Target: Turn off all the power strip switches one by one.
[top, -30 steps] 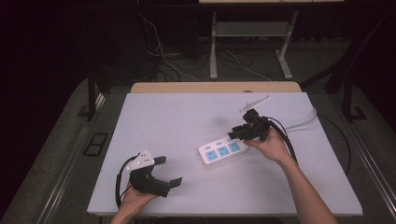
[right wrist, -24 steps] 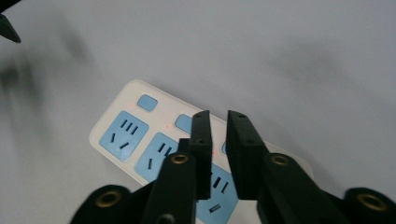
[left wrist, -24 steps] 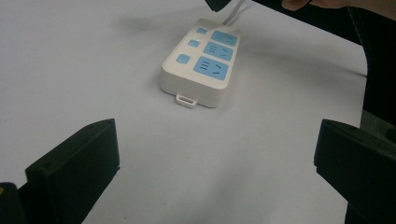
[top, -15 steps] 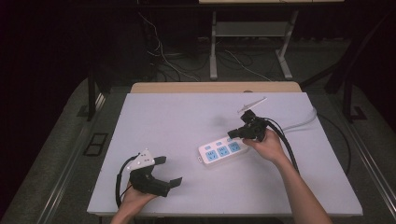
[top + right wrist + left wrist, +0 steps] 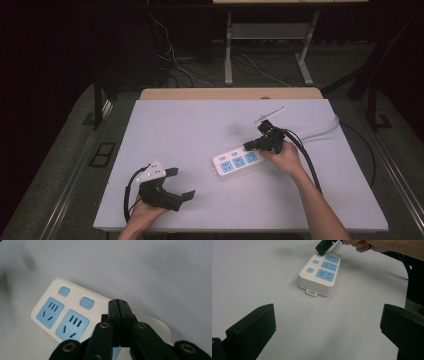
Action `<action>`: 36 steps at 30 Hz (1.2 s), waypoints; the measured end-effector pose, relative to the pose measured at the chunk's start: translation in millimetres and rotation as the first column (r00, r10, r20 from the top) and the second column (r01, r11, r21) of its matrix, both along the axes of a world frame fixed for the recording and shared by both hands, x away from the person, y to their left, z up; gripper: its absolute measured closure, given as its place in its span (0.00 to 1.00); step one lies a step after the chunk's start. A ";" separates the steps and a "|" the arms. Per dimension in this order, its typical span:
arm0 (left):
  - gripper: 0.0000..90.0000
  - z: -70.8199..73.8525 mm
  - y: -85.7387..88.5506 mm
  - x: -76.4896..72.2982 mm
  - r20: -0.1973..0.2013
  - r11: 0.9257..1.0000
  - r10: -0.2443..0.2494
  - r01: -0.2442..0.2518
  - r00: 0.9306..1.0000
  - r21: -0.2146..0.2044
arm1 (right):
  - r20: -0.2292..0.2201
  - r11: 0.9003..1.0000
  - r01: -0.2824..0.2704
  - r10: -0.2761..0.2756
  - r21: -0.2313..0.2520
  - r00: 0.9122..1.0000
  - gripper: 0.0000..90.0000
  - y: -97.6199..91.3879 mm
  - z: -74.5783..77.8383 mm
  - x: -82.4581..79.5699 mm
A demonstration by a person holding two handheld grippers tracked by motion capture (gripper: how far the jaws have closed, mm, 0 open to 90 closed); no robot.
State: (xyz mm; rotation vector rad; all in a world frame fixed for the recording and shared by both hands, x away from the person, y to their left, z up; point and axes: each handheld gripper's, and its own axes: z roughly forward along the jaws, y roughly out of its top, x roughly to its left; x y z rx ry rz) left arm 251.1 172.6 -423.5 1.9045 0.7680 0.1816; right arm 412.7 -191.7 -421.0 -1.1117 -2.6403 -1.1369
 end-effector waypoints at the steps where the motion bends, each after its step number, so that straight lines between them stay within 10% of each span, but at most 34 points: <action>1: 0.00 0.0 0.0 0.0 0.000 1.000 0.000 0.000 1.000 0.000 | -0.002 1.000 0.003 -0.003 0.006 1.000 1.00 -0.1 -0.4 0.2; 36: 0.00 -0.4 -2.1 -0.6 0.000 1.000 -0.013 0.013 1.000 0.013 | 0.042 1.000 0.011 -0.011 0.001 0.999 1.00 0.6 -3.3 -6.4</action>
